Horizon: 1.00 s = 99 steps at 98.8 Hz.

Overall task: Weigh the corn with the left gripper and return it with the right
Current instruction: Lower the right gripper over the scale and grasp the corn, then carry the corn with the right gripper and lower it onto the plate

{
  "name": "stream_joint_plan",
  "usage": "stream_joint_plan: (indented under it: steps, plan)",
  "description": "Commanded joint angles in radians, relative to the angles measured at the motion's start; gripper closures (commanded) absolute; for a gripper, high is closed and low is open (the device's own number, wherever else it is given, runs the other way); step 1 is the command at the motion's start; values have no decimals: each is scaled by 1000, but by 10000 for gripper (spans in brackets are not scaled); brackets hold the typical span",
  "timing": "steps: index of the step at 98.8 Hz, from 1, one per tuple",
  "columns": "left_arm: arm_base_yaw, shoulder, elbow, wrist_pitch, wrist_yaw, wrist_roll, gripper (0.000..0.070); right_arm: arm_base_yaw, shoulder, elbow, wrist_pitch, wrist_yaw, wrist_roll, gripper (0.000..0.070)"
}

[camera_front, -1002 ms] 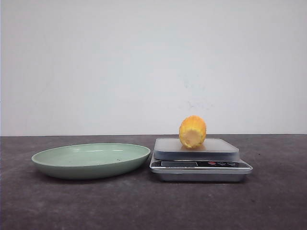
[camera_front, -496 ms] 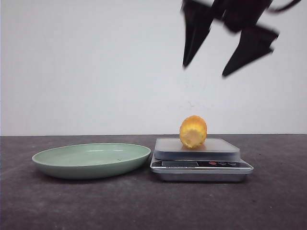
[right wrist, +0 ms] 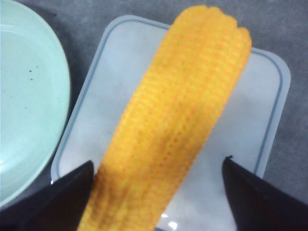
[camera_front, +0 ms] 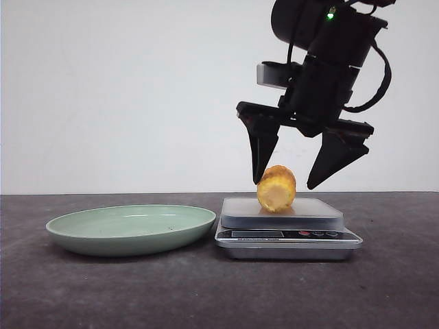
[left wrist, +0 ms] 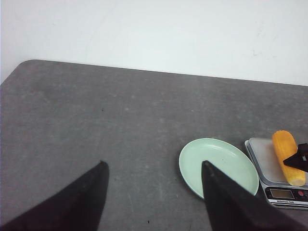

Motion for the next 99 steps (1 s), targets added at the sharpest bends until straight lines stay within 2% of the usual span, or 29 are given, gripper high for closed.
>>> stream_joint_plan:
  steps: [1, 2, 4, 5, 6, 10, 40, 63, 89, 99]
  plan:
    - [-3, -2, 12, 8, -4, -5, 340, 6, 17, 20, 14, 8, 25, 349]
    - [-3, -2, 12, 8, -4, -5, 340, 6, 17, 20, 15, 8, 25, 367]
    - [-3, -2, 12, 8, -4, -5, 340, 6, 17, 20, 16, 10, 25, 447]
    - [-3, -2, 12, 9, -4, -5, 340, 6, 17, 20, 18, 11, 25, 494]
    - [-3, -2, 12, 8, -4, -5, 340, 6, 17, 20, 22, 11, 25, 569]
    - [-3, -2, 12, 8, -4, -5, 340, 6, 17, 20, 31, 9, 24, 700]
    - [-3, -2, 12, 10, -4, -5, 340, 8, 8, 24, 56, 5, 21, 697]
    - [-3, -2, 12, 8, -4, -5, 340, 52, -95, 36, 40, -27, -43, 697]
    - [-3, -2, 12, -3, -5, -5, 340, 175, -132, 214, -39, -37, -66, 697]
    - [-3, -2, 12, -11, -5, -20, 340, 240, -103, 294, -27, -10, -76, 697]
